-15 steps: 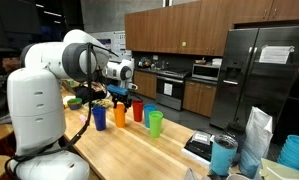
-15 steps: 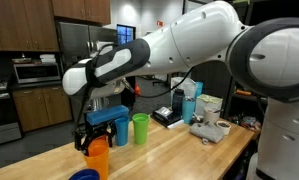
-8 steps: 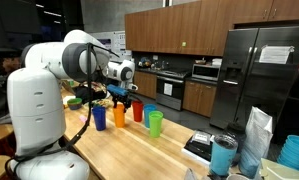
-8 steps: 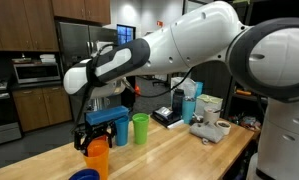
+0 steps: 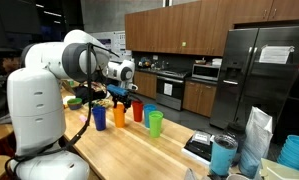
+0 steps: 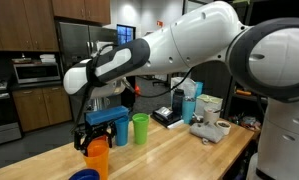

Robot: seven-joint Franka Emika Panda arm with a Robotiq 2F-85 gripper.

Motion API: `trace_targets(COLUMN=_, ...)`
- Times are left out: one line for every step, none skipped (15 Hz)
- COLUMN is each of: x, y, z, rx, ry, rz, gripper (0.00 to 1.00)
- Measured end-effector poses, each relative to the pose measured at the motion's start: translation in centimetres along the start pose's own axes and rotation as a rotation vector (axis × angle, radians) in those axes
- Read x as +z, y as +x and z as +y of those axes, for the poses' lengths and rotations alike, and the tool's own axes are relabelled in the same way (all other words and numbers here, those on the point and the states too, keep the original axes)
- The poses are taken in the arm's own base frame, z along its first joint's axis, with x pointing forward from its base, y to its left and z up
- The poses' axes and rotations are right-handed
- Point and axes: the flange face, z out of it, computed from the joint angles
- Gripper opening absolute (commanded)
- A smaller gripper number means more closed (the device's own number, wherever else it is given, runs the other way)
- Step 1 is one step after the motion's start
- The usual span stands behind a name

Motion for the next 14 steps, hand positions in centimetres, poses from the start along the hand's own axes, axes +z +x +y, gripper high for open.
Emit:
trace_targets(x=0.0, y=0.0, z=0.0, rx=0.0, ry=0.0, rz=0.0, gripper=1.0)
trace_targets(x=0.0, y=0.0, z=0.0, rx=0.0, ry=0.0, rz=0.0, gripper=1.0)
trace_targets(x=0.0, y=0.0, z=0.0, rx=0.0, ry=0.0, rz=0.0, gripper=1.0)
trace_targets(x=0.0, y=0.0, z=0.0, rx=-0.001, ry=0.0, rz=-0.001, gripper=1.0)
trace_targets(x=0.1, y=0.0, z=0.0, rx=-0.001, ry=-0.012, rz=0.001, gripper=1.0)
trace_targets(x=0.0, y=0.0, z=0.0, rx=0.011, ry=-0.037, rz=0.007, gripper=1.0)
trace_targets(x=-0.1, y=-0.1, z=0.0, rx=0.041, ry=-0.078, rz=0.022, gripper=1.0)
trace_targets(x=-0.4, y=-0.5, z=-0.3, rx=0.076, ry=-0.118, rz=0.042, gripper=1.0)
trace_targets(x=-0.7, y=-1.0, z=-0.8, rx=0.11, ry=-0.155, rz=0.063, gripper=1.0)
trace_targets(x=-1.0, y=-1.9, z=-1.5, rx=0.148, ry=-0.192, rz=0.087, gripper=1.0)
trace_targets(x=-1.0, y=-2.8, z=-2.3, rx=0.184, ry=-0.228, rz=0.11, gripper=1.0)
trace_targets(x=-0.7, y=-3.9, z=-3.1, rx=0.218, ry=-0.259, rz=0.13, gripper=1.0)
trace_targets(x=-0.1, y=-4.9, z=-4.0, rx=0.25, ry=-0.289, rz=0.145, gripper=1.0)
trace_targets(x=0.5, y=-5.7, z=-4.6, rx=0.268, ry=-0.309, rz=0.152, gripper=1.0)
